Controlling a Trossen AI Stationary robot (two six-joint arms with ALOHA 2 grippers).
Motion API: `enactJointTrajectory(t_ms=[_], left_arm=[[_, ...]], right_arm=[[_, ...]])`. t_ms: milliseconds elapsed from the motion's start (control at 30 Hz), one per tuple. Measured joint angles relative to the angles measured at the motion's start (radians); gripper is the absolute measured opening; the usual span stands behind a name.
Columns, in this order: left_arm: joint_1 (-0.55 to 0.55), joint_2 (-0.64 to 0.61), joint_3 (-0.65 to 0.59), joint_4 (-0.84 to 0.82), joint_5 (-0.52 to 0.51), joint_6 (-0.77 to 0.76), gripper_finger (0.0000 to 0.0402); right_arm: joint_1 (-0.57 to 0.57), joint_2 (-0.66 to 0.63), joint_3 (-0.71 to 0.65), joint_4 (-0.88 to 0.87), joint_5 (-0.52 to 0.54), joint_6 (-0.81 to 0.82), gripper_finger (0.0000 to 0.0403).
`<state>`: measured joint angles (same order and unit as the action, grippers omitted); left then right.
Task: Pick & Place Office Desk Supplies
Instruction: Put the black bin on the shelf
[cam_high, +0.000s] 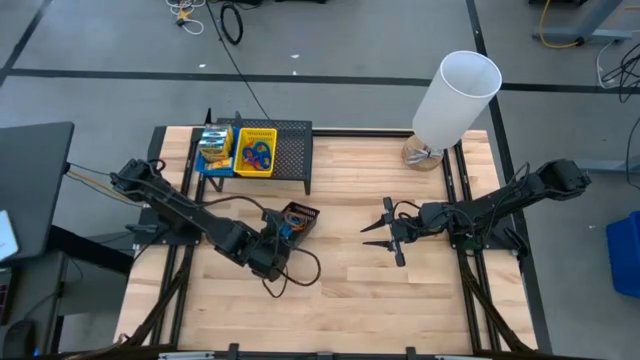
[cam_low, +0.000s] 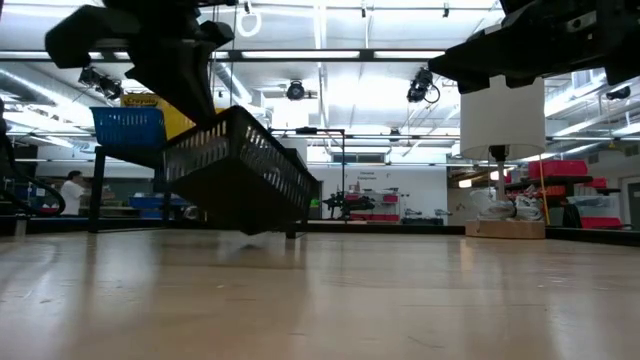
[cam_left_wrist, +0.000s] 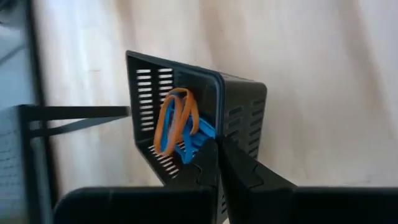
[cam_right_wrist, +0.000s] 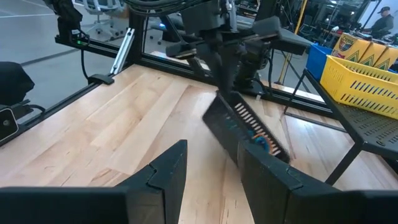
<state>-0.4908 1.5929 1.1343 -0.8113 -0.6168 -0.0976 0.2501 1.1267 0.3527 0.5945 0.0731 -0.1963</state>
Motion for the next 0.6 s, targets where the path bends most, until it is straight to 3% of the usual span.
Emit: enactJointTrajectory(t_ms=[167,600], left_arm=[[-0.001,0.044,0.0,0.023,0.14,0.013,0.0004],[-0.013,0.226,0.003,0.056,0.289,0.028,0.0011]], right_arm=[[0.0,0.0,0.0,0.0,0.0,-0.002,0.0153],[0.0,0.0,0.0,-0.003,0.003,0.0,0.0153]])
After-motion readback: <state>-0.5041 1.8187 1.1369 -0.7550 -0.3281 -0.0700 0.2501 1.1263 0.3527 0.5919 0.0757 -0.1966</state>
